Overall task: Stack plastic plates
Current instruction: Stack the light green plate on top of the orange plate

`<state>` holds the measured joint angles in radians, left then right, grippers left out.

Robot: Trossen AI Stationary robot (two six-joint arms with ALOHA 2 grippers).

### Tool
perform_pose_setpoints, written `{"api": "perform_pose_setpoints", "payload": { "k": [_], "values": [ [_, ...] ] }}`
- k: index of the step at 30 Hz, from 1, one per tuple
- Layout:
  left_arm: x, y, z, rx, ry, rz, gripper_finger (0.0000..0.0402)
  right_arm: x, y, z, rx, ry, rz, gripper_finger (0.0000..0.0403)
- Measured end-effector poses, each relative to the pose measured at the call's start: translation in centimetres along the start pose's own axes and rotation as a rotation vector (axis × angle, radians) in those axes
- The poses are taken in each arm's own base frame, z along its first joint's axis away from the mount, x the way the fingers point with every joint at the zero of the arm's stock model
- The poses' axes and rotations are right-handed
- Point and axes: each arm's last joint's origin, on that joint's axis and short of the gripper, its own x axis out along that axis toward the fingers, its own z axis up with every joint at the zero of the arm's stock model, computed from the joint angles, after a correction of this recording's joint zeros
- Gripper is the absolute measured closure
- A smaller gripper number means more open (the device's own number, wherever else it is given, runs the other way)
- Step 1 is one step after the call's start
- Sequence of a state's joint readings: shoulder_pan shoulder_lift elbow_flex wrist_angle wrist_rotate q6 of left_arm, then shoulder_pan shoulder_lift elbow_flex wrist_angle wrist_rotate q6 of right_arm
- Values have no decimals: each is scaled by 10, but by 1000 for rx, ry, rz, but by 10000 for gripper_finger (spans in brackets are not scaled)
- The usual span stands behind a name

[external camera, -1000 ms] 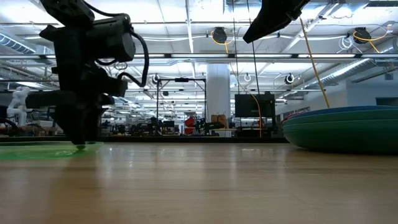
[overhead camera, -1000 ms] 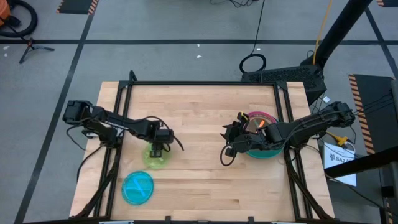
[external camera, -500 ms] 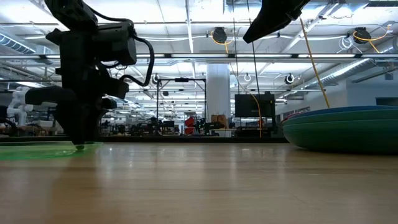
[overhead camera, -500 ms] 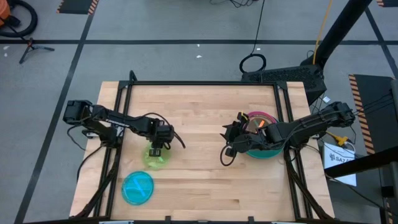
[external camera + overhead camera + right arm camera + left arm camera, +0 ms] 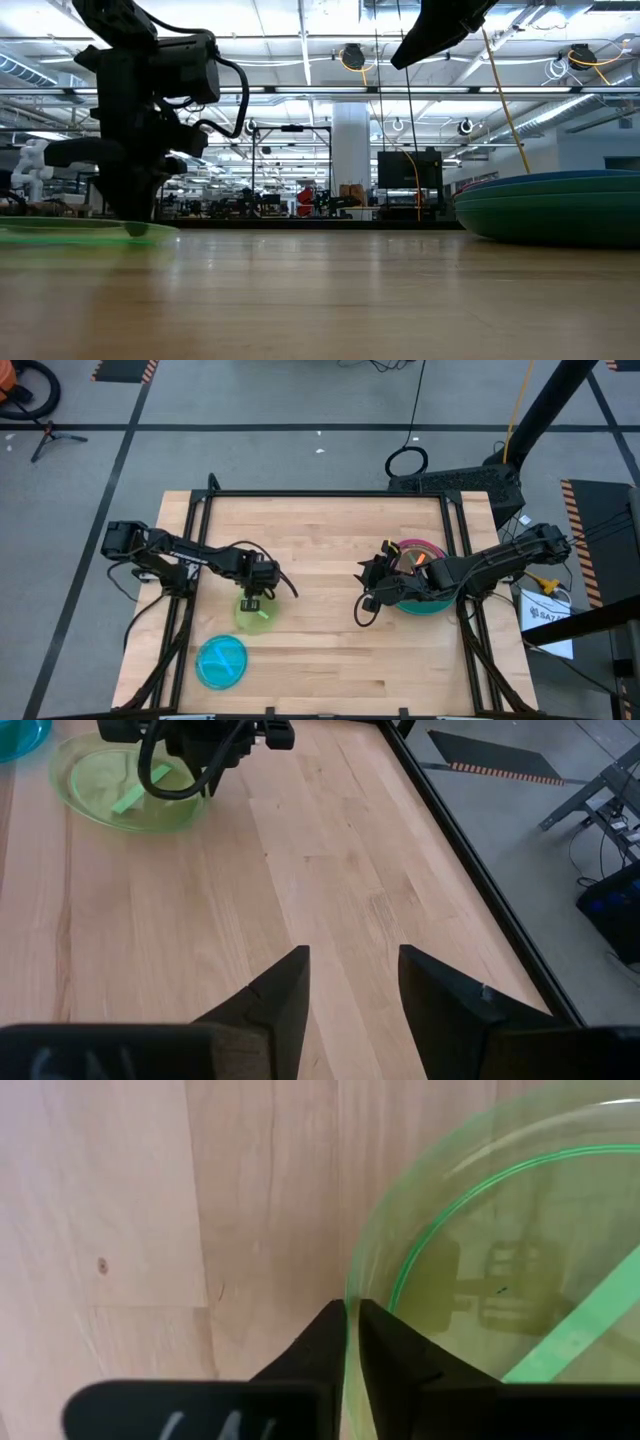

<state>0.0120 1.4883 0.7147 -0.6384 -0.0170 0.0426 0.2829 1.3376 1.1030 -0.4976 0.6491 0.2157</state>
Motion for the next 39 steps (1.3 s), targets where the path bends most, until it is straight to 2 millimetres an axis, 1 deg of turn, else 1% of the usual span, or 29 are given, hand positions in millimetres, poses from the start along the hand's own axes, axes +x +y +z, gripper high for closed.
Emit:
{"api": "perform_pose_setpoints", "payload": {
  "k": [7, 14, 17, 22, 29, 35, 39],
  "values": [
    [0, 0, 1, -47, -8, 7, 395, 0, 0, 0, 0, 0, 0, 255],
    [0, 0, 1, -110, -9, 10, 396, 0, 0, 0, 0, 0, 0, 255],
    [-3, 1, 4, -139, -18, 19, 396, 0, 0, 0, 0, 0, 0, 255],
    [-17, 2, 19, -153, -62, 43, 396, 0, 0, -1, -6, 8, -1, 255],
    [-40, 6, 38, -161, -125, 137, 396, 0, -1, -8, 15, 72, 9, 255],
    [-54, 5, 51, -160, -185, 138, 396, 0, -1, -7, 27, 64, 11, 255],
    [-62, 2, 57, -167, -222, 187, 396, 0, 0, -4, 44, 41, 16, 255]
  ]
}}
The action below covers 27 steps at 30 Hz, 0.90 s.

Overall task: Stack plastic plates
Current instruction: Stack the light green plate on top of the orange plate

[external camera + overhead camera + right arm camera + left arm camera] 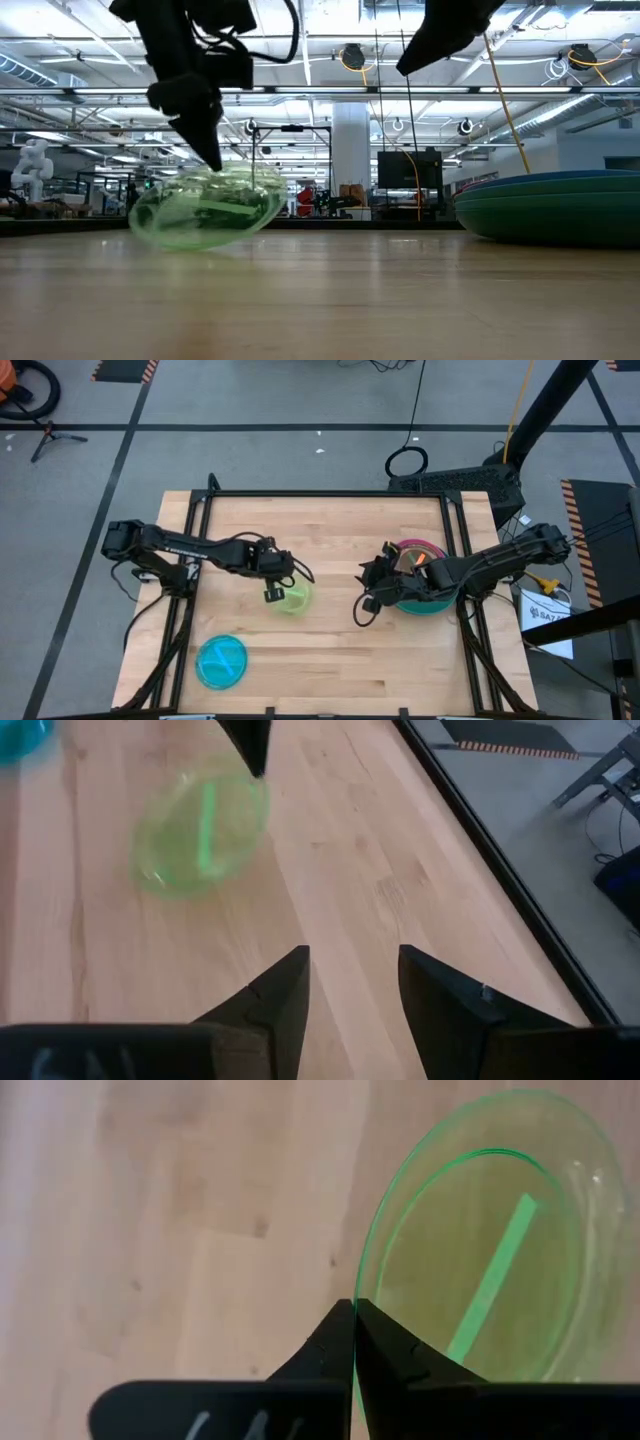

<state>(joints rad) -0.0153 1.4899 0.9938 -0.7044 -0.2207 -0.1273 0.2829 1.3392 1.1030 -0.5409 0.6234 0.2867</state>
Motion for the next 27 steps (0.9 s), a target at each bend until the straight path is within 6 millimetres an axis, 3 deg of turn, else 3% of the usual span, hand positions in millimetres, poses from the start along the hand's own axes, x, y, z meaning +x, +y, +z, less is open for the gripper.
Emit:
{"api": "perform_pose_setpoints", "payload": {
  "k": [7, 15, 19, 27],
  "values": [
    [-17, -8, 15, -34, -98, 131, 396, 11, 7, 13, 74, -102, 20, 253],
    [-34, -17, 28, -56, -179, 130, 396, 38, 5, 20, 131, -121, 43, 232],
    [-38, -20, 32, -62, -216, 139, 396, 56, 5, 23, 137, -120, 169, 223],
    [-40, -20, 37, -81, -266, 145, 396, 72, -6, 23, 150, -101, 132, 218]
  ]
}}
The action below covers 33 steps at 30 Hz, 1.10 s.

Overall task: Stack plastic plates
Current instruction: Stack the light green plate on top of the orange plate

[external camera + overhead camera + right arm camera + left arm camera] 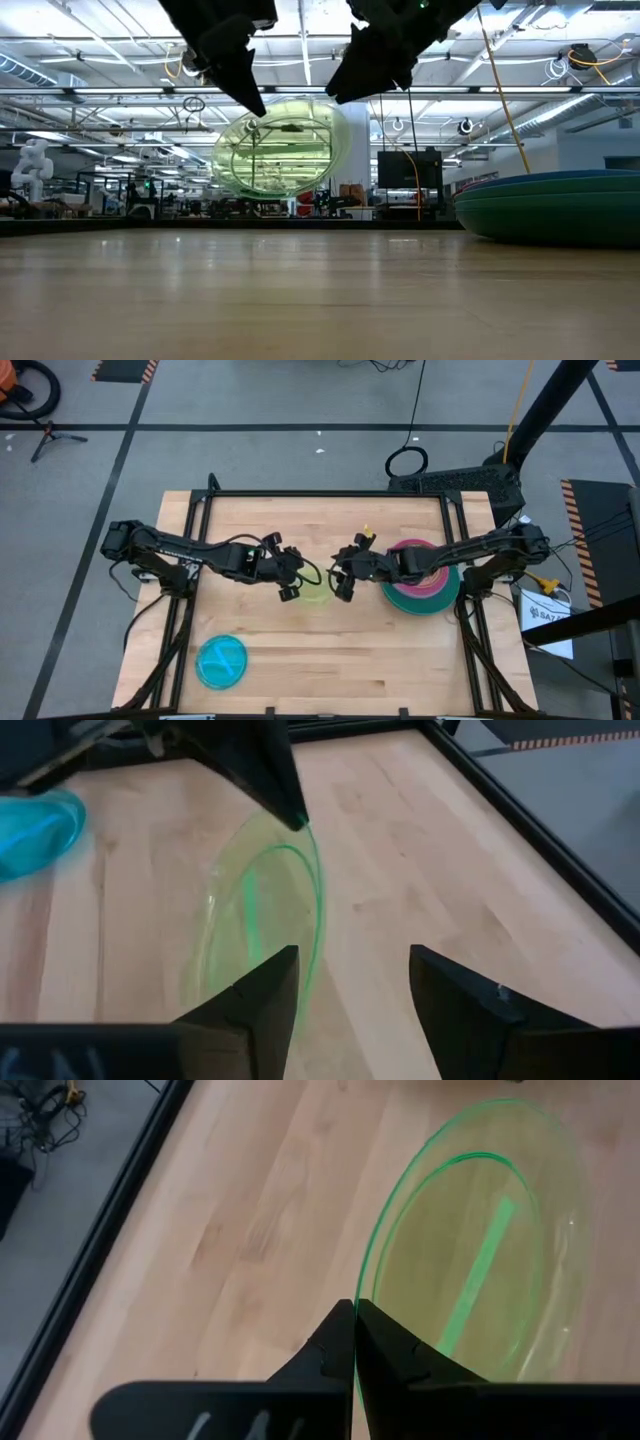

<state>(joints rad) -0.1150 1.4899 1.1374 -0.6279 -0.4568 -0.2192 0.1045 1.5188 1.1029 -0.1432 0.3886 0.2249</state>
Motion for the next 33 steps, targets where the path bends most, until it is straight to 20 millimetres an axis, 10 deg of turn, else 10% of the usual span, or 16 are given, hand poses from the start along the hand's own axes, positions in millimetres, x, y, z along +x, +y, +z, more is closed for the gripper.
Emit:
{"api": "perform_pose_setpoints", "payload": {
  "k": [33],
  "values": [
    [-1, -2, 14, -39, -137, -9, 396, 5, -3, -2, -19, 15, -16, 295]
  ]
}}
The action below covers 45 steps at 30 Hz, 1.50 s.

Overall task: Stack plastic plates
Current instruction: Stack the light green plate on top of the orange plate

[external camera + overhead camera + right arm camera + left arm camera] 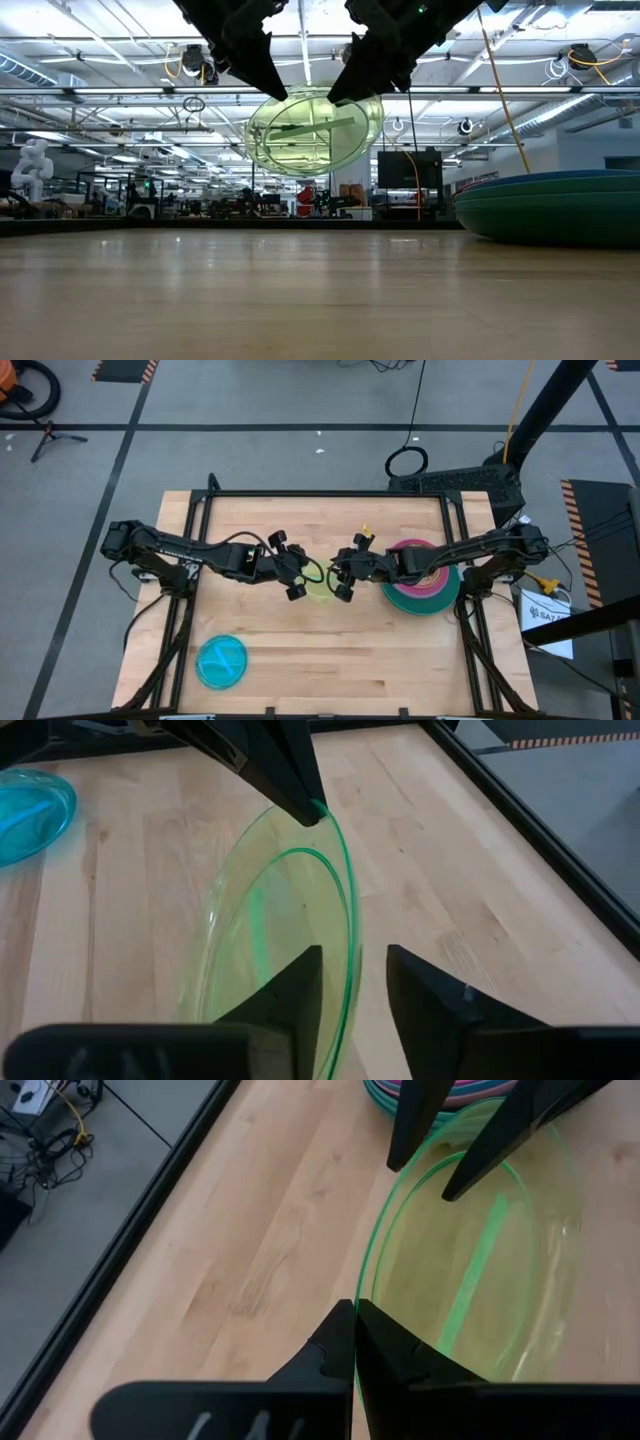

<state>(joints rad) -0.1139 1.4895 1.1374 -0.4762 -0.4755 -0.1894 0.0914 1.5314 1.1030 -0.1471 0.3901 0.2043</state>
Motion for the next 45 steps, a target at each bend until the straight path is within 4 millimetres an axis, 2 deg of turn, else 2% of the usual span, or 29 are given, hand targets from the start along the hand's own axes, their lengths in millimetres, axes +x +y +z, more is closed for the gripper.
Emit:
{"api": "perform_pose_setpoints", "payload": {
  "k": [22, 34, 38, 45],
  "values": [
    [0, 0, 1, 19, -5, 2, 393, 0, 0, 0, -16, 3, -2, 384],
    [0, 1, 3, 33, -26, 20, 281, 0, -1, -1, -22, 16, -5, 389],
    [0, 1, 3, 67, -26, 22, 265, 0, -1, -4, -30, 37, -9, 389],
    [-10, 7, 2, 154, -16, 35, 264, -3, -3, -8, -26, 88, -15, 390]
  ]
}}
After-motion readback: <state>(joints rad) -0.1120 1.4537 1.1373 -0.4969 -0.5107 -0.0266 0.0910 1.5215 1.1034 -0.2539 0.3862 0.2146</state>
